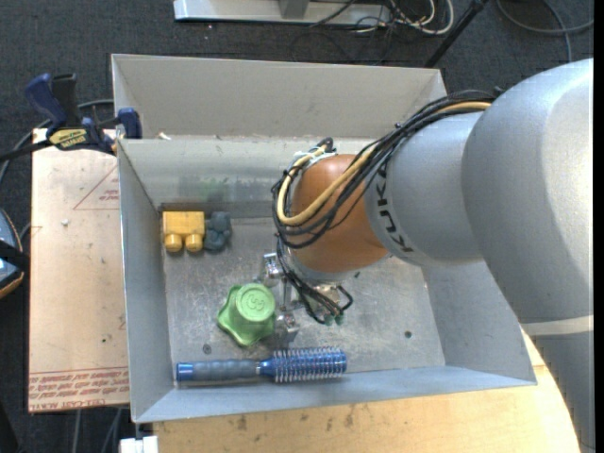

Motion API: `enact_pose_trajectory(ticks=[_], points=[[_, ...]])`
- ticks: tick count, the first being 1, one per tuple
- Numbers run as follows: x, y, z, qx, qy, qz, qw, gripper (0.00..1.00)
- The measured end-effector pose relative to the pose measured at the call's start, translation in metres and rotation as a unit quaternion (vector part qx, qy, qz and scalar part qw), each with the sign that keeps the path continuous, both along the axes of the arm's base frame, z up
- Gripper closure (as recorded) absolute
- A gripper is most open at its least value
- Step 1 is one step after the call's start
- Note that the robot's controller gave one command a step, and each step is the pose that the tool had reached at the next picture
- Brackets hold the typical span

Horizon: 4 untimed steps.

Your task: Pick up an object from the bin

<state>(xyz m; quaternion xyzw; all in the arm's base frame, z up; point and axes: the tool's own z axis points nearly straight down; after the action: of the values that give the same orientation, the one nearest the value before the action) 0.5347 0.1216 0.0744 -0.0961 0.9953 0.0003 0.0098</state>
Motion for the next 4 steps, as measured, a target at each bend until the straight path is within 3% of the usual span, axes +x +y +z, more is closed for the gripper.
enact_pose_trajectory(ticks=[1,2,3,4], points=[[0.008,0.046,0.000,-0.003,0.0033,0.138,0.9904,0.00],[0.015,0.072,0.013,0.000,0.0082,0.016,0.9998,0.00],[0.028,0.085,-0.001,0.000,0.0082,-0.002,1.0000,0.00],[0.030,0.085,0.002,0.001,0.0050,-0.003,1.0000,1.00]])
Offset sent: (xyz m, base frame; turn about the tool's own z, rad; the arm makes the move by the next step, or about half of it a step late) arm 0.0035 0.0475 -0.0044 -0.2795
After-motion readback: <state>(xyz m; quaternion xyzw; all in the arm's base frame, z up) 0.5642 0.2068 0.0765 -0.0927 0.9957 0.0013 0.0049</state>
